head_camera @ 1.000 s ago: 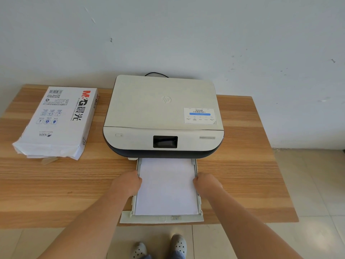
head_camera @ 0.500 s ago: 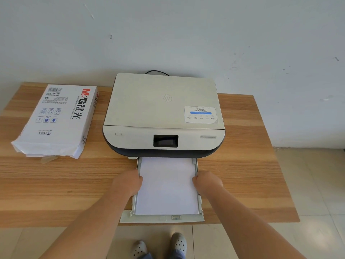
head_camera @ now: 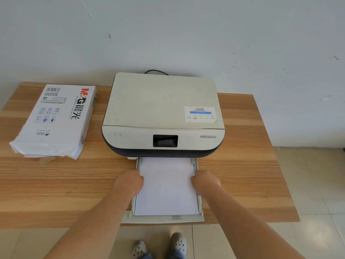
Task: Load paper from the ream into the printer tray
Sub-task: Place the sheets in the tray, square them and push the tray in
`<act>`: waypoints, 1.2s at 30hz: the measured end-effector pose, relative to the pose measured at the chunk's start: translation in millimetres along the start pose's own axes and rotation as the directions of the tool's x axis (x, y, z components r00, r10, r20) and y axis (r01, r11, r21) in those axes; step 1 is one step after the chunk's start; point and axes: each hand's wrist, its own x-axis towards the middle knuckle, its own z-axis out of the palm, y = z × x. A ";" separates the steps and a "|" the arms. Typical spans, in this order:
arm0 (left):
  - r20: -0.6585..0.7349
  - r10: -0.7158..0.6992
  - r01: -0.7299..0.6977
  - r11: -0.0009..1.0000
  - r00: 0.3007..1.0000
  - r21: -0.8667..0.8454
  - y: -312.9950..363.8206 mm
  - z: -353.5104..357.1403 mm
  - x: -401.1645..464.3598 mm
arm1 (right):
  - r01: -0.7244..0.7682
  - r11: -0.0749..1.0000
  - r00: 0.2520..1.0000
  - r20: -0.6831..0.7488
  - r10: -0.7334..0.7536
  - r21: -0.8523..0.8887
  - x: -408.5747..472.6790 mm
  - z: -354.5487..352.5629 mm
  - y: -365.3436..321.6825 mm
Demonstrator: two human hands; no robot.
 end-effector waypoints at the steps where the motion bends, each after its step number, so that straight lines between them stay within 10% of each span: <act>1: -0.002 0.006 -0.006 1.000 1.000 0.021 0.7 -0.5 -0.7 | 0.005 1.000 1.000 -0.003 -0.005 -0.013 0.1 -0.1 -0.3; 26: 0.052 -0.026 0.029 0.998 0.998 -0.054 3.4 -4.4 -3.3 | 0.136 0.871 0.986 -0.019 -0.164 -0.473 -4.1 9.6 0.5; 36: -0.015 0.035 -0.036 0.999 0.999 -0.038 -2.5 -5.8 -14.3 | 0.125 0.963 0.978 -0.132 -0.160 -0.240 -12.9 9.7 4.6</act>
